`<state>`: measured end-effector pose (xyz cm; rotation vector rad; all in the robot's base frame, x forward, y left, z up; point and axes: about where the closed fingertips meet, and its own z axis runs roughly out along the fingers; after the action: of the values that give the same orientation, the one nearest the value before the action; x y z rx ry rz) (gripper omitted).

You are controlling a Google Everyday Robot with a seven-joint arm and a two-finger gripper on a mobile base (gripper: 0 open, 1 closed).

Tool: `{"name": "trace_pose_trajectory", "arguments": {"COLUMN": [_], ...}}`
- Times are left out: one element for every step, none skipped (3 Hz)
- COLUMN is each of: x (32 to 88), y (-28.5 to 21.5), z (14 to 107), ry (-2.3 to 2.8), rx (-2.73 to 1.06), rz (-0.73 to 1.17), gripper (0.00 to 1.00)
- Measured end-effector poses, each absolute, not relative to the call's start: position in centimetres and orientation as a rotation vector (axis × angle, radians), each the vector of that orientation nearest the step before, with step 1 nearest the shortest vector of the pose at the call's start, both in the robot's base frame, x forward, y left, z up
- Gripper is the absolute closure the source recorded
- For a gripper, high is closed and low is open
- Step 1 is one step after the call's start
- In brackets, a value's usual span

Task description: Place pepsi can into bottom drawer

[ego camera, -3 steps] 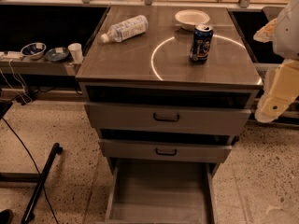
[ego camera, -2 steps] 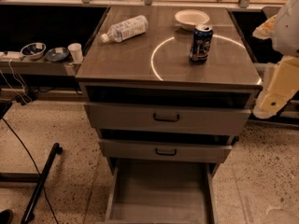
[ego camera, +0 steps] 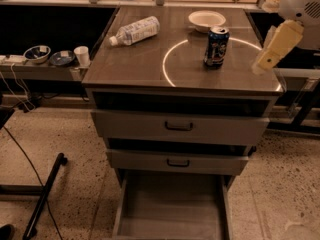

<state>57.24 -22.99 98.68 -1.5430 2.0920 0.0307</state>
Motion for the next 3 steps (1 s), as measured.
{"name": "trace_pose_trajectory", "arguments": {"x": [62.4,65.7,67.8], "y": [-24.3,-25.4,-25.6], "z": [99.2,99.4,99.3], "ry": [2.056,1.986,1.882], "rx": [-1.392,-1.234,-1.125], "rz": [0.099,0.162,0.171], "gripper": [0.0,0.0,0.0]}}
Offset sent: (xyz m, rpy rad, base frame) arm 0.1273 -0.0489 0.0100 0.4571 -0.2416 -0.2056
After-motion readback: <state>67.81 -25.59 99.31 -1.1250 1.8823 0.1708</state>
